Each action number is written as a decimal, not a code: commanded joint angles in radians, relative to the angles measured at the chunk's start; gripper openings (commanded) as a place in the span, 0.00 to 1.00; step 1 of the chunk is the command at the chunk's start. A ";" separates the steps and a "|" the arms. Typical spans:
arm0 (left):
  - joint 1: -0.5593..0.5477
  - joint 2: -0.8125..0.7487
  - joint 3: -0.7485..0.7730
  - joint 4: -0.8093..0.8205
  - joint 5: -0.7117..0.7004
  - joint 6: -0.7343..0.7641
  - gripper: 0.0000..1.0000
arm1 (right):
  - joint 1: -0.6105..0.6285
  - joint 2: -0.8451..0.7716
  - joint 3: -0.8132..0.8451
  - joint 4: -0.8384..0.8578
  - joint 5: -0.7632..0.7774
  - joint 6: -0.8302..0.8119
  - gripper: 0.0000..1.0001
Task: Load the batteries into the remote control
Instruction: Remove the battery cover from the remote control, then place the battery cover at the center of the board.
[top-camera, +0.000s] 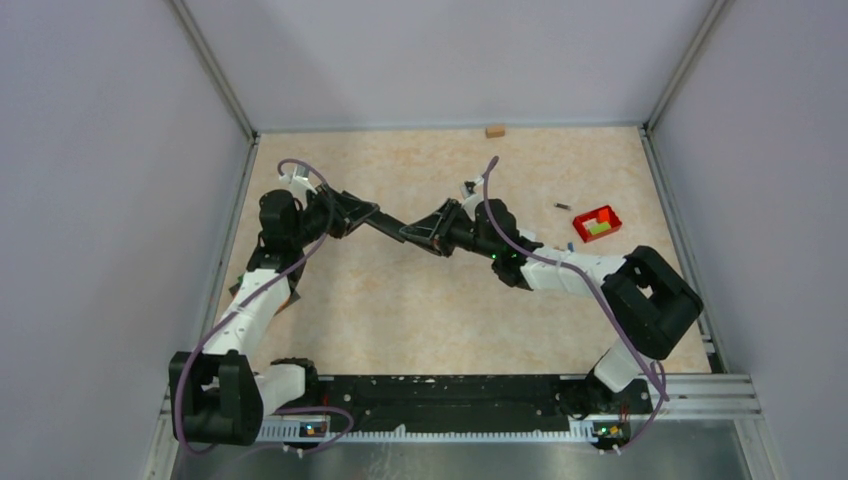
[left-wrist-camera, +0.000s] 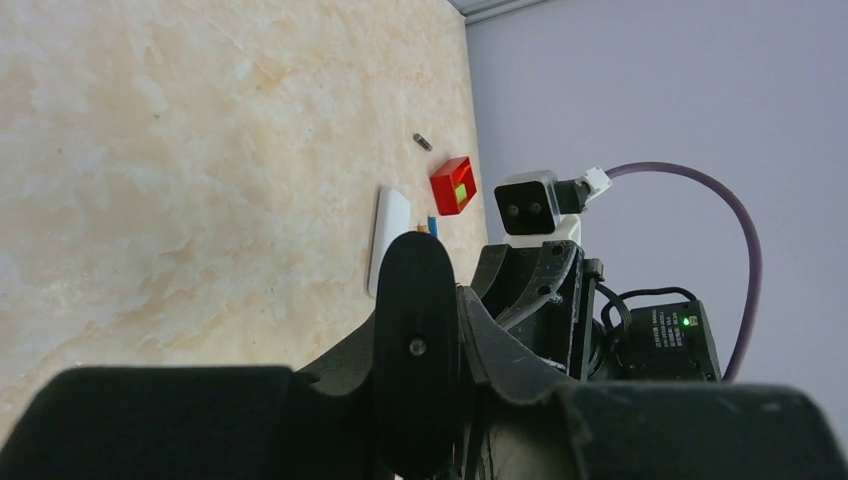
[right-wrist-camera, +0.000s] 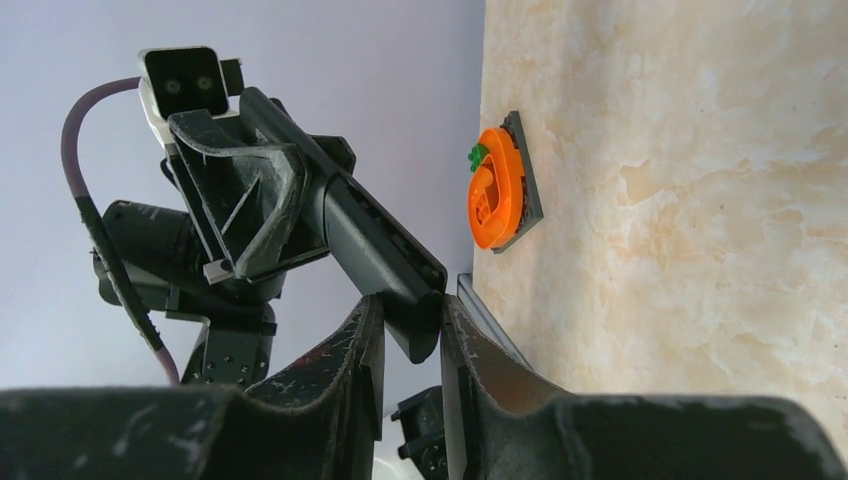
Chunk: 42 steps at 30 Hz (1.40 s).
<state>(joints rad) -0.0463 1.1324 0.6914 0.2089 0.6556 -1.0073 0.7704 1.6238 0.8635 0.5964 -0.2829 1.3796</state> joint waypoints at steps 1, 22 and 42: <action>0.003 -0.028 0.008 -0.001 -0.051 0.075 0.00 | -0.002 -0.074 0.001 0.031 0.022 -0.012 0.19; -0.013 -0.042 -0.049 -0.082 -0.139 0.146 0.00 | -0.007 -0.168 -0.130 -0.071 0.206 -0.115 0.00; -0.048 -0.091 -0.053 0.081 0.053 0.179 0.00 | -0.017 -0.133 -0.250 -0.476 0.358 -0.265 0.41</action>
<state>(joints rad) -0.0658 1.0584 0.6334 0.1532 0.6289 -0.8410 0.7628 1.5322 0.5991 0.2203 0.0246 1.1770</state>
